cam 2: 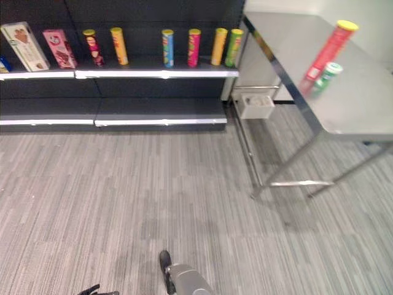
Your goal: Put the goods on the table back onto the shelves and tidy them up.
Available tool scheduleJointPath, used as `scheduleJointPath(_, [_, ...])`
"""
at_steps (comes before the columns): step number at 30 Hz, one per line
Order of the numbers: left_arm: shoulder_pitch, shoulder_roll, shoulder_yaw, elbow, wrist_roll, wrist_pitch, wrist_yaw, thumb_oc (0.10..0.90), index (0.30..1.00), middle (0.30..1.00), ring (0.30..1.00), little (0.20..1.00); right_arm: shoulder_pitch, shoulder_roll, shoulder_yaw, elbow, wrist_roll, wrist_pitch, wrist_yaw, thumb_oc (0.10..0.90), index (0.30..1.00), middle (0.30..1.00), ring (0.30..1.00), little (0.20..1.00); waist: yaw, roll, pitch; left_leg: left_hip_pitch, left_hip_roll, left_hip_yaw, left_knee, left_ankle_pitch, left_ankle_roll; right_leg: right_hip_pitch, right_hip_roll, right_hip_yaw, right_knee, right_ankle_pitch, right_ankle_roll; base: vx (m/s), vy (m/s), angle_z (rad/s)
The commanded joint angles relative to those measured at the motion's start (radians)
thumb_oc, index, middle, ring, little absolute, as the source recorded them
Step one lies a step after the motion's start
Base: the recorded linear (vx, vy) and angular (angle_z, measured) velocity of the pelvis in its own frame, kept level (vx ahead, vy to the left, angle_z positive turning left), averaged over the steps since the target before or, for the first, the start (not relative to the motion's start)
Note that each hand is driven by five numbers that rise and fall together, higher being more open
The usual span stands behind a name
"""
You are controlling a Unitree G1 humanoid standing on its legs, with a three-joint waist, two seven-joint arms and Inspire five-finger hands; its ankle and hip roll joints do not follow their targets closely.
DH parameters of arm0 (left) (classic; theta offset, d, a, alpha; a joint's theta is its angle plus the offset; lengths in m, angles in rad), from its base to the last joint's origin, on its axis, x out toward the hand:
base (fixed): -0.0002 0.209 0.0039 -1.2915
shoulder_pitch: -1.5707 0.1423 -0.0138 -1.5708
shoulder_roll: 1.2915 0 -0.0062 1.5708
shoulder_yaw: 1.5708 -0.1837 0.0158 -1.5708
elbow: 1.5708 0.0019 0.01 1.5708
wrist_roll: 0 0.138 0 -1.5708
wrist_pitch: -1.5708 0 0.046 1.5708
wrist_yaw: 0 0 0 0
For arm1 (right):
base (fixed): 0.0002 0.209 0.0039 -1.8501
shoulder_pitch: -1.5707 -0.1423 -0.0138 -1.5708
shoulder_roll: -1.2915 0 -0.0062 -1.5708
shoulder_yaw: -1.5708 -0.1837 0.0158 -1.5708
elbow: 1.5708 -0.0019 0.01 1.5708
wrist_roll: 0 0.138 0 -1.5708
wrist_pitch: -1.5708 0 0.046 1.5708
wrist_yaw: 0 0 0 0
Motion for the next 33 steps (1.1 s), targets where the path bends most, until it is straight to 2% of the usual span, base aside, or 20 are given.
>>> scheduleJointPath(1, [-0.062,0.042,0.059,0.025,-0.007,-0.034,0.02,0.8,0.9,0.9,0.9,0.9,-0.053,-0.054,0.011,-0.069,0.022,-0.024,-0.007,0.8,0.9,0.9,0.9,0.9,-0.022,0.064,-0.005,-0.055,-0.031,0.045,-0.018,0.018,0.008,-0.007,-0.046,0.061,-0.036,0.0,0.117,0.26,-0.114,0.15])
scheduleJointPath(3, [-0.07,0.008,0.032,0.002,-0.041,-0.059,0.064,0.8,0.9,0.9,0.9,0.9,-0.064,-0.068,0.024,-0.129,0.024,-0.042,-0.004,0.8,0.9,0.9,0.9,0.9,-0.023,0.078,-0.013,-0.072,-0.024,0.06,0.073,0.086,-0.038,0.029,-0.052,0.072,-0.045,-0.01,0.105,0.27,-0.127,-0.38])
scheduleJointPath(4, [-0.061,-0.007,0.0,-0.035,-0.033,-0.058,0.023,0.8,0.9,0.9,0.9,0.9,-0.068,-0.074,0.028,-0.16,0.018,-0.045,-0.007,0.8,0.9,0.9,0.9,0.9,-0.022,0.084,-0.01,-0.089,-0.024,0.076,0.133,0.112,-0.06,0.047,-0.059,0.081,-0.05,-0.017,0.101,0.22,-0.132,-0.61])
scheduleJointPath(5, [-0.057,-0.021,-0.023,-0.059,-0.048,-0.064,0.024,0.8,0.9,0.9,0.9,0.9,-0.071,-0.087,0.027,-0.192,0.024,-0.05,-0.022,0.8,0.9,0.9,0.9,0.9,-0.021,0.08,-0.005,-0.14,-0.023,0.09,0.247,0.156,-0.091,0.065,-0.072,0.092,-0.053,-0.025,0.092,0.12,-0.075,-0.31])
scheduleJointPath(6, [-0.057,-0.021,-0.023,-0.059,-0.048,-0.064,0.024,0.8,0.9,0.9,0.9,0.9,-0.071,-0.087,0.027,-0.192,0.024,-0.05,-0.022,0.8,0.9,0.9,0.9,0.9,-0.021,0.08,-0.005,-0.14,-0.023,0.09,0.247,0.156,-0.091,0.065,-0.072,0.092,-0.053,-0.025,0.092,0.2,-0.181,-0.1])
scheduleJointPath(7, [-0.068,-0.035,-0.04,-0.095,-0.05,-0.062,0.033,0.8,0.9,0.9,0.9,0.9,-0.081,-0.101,0.039,-0.216,0.01,-0.048,-0.03,0.8,0.9,0.9,0.9,0.9,-0.012,0.055,0.001,-0.228,-0.014,0.125,0.449,0.199,-0.101,0.109,-0.101,0.119,-0.066,-0.043,0.079,0.22,-0.205,0.07])
scheduleJointPath(9, [-0.067,-0.036,-0.047,-0.113,-0.046,-0.055,0.032,0.8,0.9,0.9,0.9,0.9,-0.096,-0.112,0.04,-0.205,0.0,-0.038,-0.045,0.8,0.9,0.9,0.9,0.9,0.009,0.023,0.009,-0.331,0.005,0.168,0.644,0.212,-0.075,0.159,-0.129,0.146,-0.08,-0.061,0.058,0.24,-0.21,0.08])
scheduleJointPath(11, [-0.066,-0.04,-0.054,-0.116,-0.046,-0.053,0.03,0.8,0.9,0.9,0.9,0.9,-0.103,-0.114,0.042,-0.193,-0.003,-0.036,-0.046,0.8,0.9,0.9,0.9,0.9,0.023,0.016,0.012,-0.382,0.028,0.196,0.706,0.194,-0.055,0.183,-0.135,0.16,-0.085,-0.067,0.051,0.2,-0.102,-0.39])
scheduleJointPath(12, [-0.07,-0.046,-0.067,-0.129,-0.072,-0.057,0.02,0.8,0.9,0.9,0.9,0.9,-0.113,-0.11,0.059,-0.188,-0.024,-0.029,-0.057,0.8,0.9,0.9,0.9,0.9,0.059,-0.01,0.019,-0.49,0.051,0.217,0.712,0.131,-0.013,0.226,-0.169,0.17,-0.092,-0.082,0.049,0.34,-0.099,-0.67])
scheduleJointPath(14, [-0.067,-0.045,-0.057,-0.131,-0.095,-0.061,0.024,0.8,0.9,0.9,0.9,0.9,-0.115,-0.106,0.07,-0.193,-0.036,-0.033,-0.063,0.8,0.9,0.9,0.9,0.9,0.082,-0.008,0.03,-0.524,0.054,0.194,0.584,0.111,0.001,0.251,-0.174,0.182,-0.096,-0.098,0.057,0.3,0.019,-0.45])
scheduleJointPath(16, [-0.069,-0.038,-0.042,-0.121,-0.109,-0.066,0.027,0.8,0.9,0.9,0.9,0.9,-0.113,-0.109,0.064,-0.202,-0.028,-0.041,-0.067,0.8,0.9,0.9,0.9,0.9,0.102,0.005,0.034,-0.544,0.049,0.14,0.315,0.127,0.0,0.271,-0.176,0.202,-0.107,-0.119,0.071,0.33,0.153,-0.37])
scheduleJointPath(18, [-0.064,-0.034,-0.017,-0.106,-0.128,-0.071,0.029,0.8,0.9,0.9,0.9,0.9,-0.11,-0.115,0.053,-0.203,-0.022,-0.047,-0.073,0.8,0.9,0.9,0.9,0.9,0.131,0.03,0.035,-0.528,0.064,0.017,0.024,0.228,-0.027,0.314,-0.169,0.238,-0.13,-0.147,0.08,0.4,0.138,-0.68])
scheduleJointPath(19, [-0.059,-0.034,-0.002,-0.092,-0.142,-0.076,0.036,0.8,0.9,0.9,0.9,0.9,-0.105,-0.115,0.046,-0.197,-0.025,-0.044,-0.083,0.8,0.9,0.9,0.9,0.9,0.141,0.023,0.037,-0.559,0.075,-0.044,-0.025,0.244,-0.041,0.324,-0.178,0.267,-0.129,-0.159,0.085,0.25,0.046,-1.08])
scheduleJointPath(21, [-0.056,-0.035,0.013,-0.083,-0.165,-0.078,0.034,0.8,0.9,0.9,0.9,0.9,-0.104,-0.113,0.035,-0.189,-0.02,-0.045,-0.082,0.8,0.9,0.9,0.9,0.9,0.145,0.025,0.037,-0.579,0.089,-0.057,-0.06,0.257,-0.053,0.331,-0.183,0.287,-0.131,-0.167,0.093,0.29,0.037,-1.82])
scheduleJointPath(24, [-0.044,-0.02,0.103,-0.051,-0.251,-0.089,0.047,0.8,0.9,0.9,0.9,0.9,-0.112,-0.093,-0.002,-0.16,0.013,-0.038,-0.082,0.8,0.9,0.9,0.9,0.9,0.165,0.041,0.037,-0.566,0.112,0.046,-0.024,0.276,-0.068,0.366,-0.24,0.339,-0.164,-0.186,0.125,0.44,0.2,-1.25])
scheduleJointPath(27, [-0.074,-0.024,0.053,-0.091,-0.19,-0.098,0.055,0.8,0.9,0.9,0.9,0.9,-0.123,-0.062,0.003,-0.164,0.032,-0.038,-0.079,0.8,0.9,0.9,0.9,0.9,0.162,0.042,0.023,-0.532,0.105,0.141,-0.057,0.266,-0.051,0.312,-0.303,0.348,-0.169,-0.164,0.165,0.31,0.248,-1.08])
scheduleJointPath(29, [-0.147,-0.024,-0.117,-0.133,0.019,-0.072,0.062,0.8,0.9,0.9,0.9,0.9,-0.165,-0.041,0.046,-0.156,-0.001,-0.022,-0.081,0.8,0.9,0.9,0.9,0.9,0.14,0.046,0.012,-0.471,0.045,0.233,-0.105,0.219,0.004,0.209,-0.381,0.348,-0.1,-0.06,0.226,0.51,0.385,-0.95])
scheduleJointPath(30, [-0.148,-0.024,-0.117,-0.133,0.019,-0.072,0.062,0.8,0.9,0.9,0.9,0.9,-0.165,-0.042,0.046,-0.156,-0.001,-0.022,-0.081,0.8,0.9,0.9,0.9,0.9,0.144,0.048,0.01,-0.474,0.049,0.236,-0.106,0.22,0.003,0.204,-0.377,0.351,-0.099,-0.058,0.226,0.36,0.252,-0.59])
scheduleJointPath(32, [-0.258,0.008,-0.151,-0.123,0.089,-0.027,0.051,0.8,0.9,0.9,0.9,0.9,-0.192,-0.056,0.068,-0.16,-0.023,-0.019,-0.07,0.8,0.9,0.9,0.9,0.9,0.091,0.06,0.014,-0.431,0.041,0.294,-0.127,0.197,0.014,0.145,-0.37,0.395,-0.014,0.041,0.237,0.27,0.178,-0.34])
scheduleJointPath(33, [-0.253,0.004,-0.184,-0.126,0.135,-0.049,0.063,0.8,0.9,0.9,0.9,0.9,-0.208,-0.047,0.071,-0.149,-0.023,-0.009,-0.08,0.8,0.9,0.9,0.9,0.9,0.074,0.054,0.017,-0.409,0.048,0.327,-0.127,0.178,0.019,0.122,-0.374,0.402,0.014,0.076,0.234,0.31,0.14,-0.66])
